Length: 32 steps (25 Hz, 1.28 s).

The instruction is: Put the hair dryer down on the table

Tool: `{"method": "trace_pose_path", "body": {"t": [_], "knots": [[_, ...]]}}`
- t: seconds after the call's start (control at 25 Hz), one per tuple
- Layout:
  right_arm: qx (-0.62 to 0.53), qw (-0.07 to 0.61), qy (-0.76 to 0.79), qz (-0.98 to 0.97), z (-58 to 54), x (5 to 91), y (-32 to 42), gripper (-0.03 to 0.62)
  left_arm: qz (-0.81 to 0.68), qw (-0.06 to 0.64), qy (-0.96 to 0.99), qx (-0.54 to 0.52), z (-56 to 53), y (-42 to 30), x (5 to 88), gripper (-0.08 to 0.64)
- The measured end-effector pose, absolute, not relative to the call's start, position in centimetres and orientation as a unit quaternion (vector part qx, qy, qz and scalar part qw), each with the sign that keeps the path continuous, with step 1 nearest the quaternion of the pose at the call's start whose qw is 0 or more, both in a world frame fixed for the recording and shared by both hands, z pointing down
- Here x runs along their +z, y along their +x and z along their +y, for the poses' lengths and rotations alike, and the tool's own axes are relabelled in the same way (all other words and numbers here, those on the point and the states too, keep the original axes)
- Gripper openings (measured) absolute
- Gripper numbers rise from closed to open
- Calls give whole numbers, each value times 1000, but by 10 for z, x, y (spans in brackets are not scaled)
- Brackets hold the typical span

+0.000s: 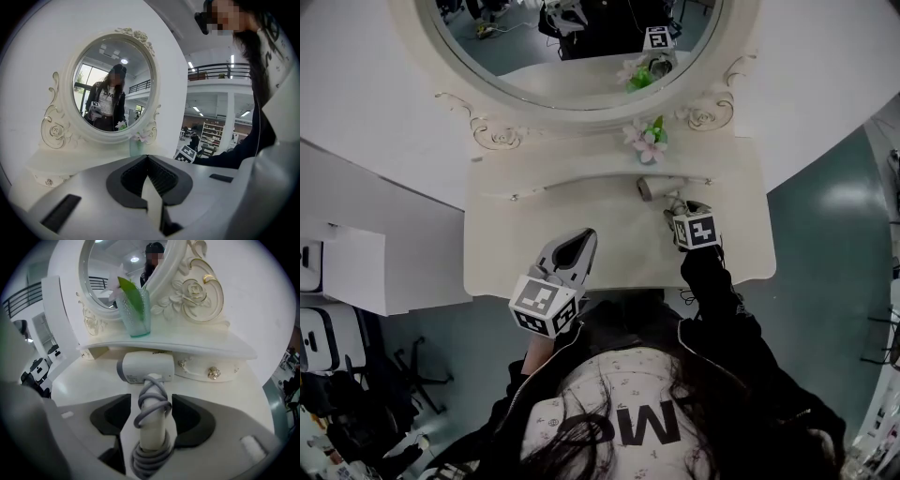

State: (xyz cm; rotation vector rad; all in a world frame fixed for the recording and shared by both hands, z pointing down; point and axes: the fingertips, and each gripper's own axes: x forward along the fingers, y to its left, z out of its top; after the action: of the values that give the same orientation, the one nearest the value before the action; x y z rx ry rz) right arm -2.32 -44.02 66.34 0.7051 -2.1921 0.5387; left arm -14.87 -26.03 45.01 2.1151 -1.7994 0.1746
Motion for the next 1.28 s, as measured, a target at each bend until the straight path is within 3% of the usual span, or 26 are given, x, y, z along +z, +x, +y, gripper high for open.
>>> {"method": "trace_pose_path", "body": {"t": [0.72, 1.28], "knots": [[254, 152, 308, -904, -332, 513, -40, 267, -573, 166, 801, 48, -229, -160, 453, -3], [302, 122, 308, -894, -226, 506, -84, 265, -513, 161, 842, 53, -178, -182, 459, -3]]}}
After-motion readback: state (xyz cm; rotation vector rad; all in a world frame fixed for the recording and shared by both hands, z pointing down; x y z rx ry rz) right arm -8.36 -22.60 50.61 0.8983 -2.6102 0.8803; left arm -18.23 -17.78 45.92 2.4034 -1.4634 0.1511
